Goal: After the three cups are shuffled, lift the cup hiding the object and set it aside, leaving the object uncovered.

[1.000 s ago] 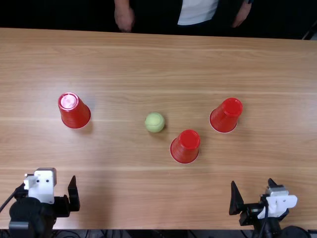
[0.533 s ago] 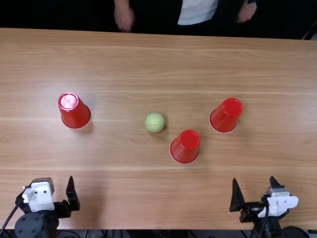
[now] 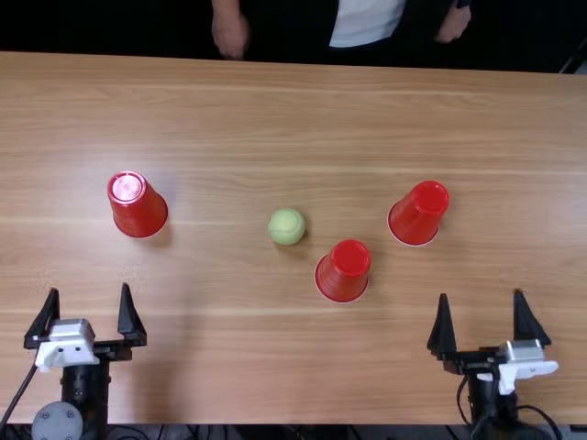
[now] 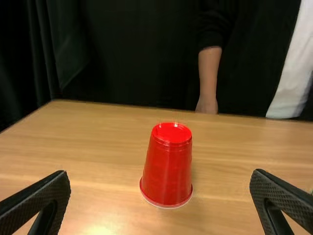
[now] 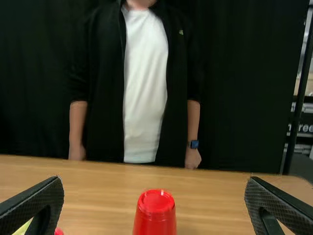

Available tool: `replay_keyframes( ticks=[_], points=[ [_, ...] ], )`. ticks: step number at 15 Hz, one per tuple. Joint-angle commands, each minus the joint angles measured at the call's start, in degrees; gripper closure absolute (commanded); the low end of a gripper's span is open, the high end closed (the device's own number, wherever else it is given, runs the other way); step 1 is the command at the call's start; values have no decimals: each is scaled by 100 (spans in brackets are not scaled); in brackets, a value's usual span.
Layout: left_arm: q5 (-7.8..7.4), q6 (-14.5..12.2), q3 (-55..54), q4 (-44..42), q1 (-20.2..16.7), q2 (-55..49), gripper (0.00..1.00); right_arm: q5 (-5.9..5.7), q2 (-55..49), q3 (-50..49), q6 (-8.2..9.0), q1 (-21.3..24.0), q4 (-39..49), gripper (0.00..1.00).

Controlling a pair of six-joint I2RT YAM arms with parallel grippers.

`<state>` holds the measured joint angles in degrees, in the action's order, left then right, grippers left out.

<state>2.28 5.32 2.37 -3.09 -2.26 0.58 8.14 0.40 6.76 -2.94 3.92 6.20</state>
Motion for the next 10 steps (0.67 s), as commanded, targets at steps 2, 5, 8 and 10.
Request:
replay_keyframes(
  ticks=[2,5,8,10],
  points=[
    [-81,-15,-237,-208,6,-58,0,72,-40,-545,-22,73,28,0],
    [-91,-15,-237,826,6,-58,0,51,-40,-589,30,73,-56,0],
    [-91,-15,-237,805,15,-58,0,19,-40,-580,30,73,-56,0],
    [-70,48,-237,805,6,-58,0,19,-40,-580,41,73,-56,0]
  ],
)
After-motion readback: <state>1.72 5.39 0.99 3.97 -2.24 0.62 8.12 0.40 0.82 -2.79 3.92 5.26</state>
